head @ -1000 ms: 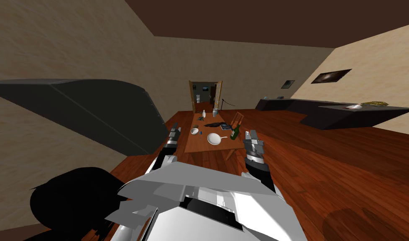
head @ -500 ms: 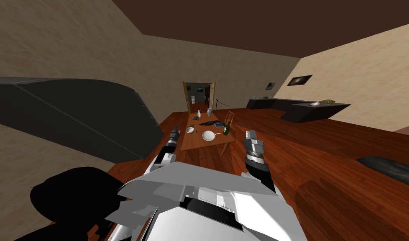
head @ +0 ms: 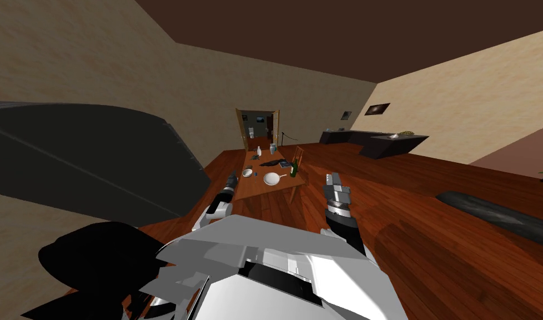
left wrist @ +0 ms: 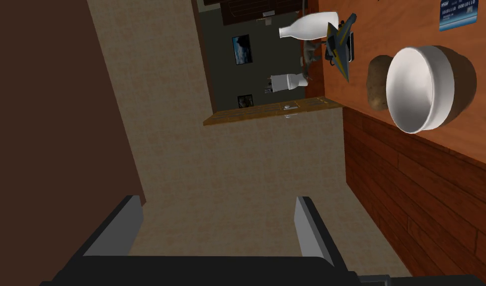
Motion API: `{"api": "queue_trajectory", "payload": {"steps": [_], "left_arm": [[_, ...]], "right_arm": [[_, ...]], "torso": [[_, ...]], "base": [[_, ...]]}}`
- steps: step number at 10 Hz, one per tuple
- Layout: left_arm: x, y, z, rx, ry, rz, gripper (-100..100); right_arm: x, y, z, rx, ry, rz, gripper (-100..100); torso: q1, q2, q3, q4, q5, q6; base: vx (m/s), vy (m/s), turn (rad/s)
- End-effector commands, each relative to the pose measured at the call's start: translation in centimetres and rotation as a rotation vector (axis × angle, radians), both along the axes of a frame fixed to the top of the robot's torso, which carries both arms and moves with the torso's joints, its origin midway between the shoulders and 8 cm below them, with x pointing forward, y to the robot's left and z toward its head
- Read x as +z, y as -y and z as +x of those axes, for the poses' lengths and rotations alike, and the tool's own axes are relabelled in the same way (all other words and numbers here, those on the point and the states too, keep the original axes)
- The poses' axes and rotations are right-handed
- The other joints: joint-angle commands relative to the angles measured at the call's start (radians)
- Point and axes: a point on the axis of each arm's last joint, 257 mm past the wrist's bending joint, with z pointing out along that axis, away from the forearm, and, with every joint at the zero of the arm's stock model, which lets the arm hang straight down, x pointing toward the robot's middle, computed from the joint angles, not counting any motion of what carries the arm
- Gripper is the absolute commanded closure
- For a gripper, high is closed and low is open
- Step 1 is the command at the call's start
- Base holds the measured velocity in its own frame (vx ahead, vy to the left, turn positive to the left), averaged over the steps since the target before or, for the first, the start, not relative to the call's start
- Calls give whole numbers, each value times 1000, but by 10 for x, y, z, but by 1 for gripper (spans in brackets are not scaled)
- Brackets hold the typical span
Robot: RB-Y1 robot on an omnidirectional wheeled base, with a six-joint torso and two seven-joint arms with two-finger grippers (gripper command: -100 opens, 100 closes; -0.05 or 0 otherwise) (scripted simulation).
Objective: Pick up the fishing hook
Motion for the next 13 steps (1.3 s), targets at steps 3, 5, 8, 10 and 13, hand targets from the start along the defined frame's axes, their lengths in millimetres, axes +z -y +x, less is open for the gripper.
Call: {"api": "queue_trajectory", "payload": {"steps": [3,5,8,10,13], "left_arm": [[-40,-23,4,32,-119,-22,-100],[-72,-40,6,57,-213,-35,-100],[-98,-50,5,72,-287,-49,-100],[-126,-65,4,94,-380,-56,-100],[-152,-73,-1,107,-461,-69,-100]], "right_arm": [[0,0,0,0,0,0,0],[0,0,0,0,0,0,0],[0,0,0,0,0,0,0],[0,0,0,0,0,0,0],[0,0,0,0,0,0,0]], "torso": [[-1,0,0,0,0,1],[0,-1,-1,0,0,1],[0,-1,-1,0,0,0],[0,-2,-1,0,0,0],[1,-2,-1,0,0,0]], "base": [[-25,-61,-137],[-1,-65,-171],[0,-54,-83],[15,-62,-146],[21,-40,-71]]}}
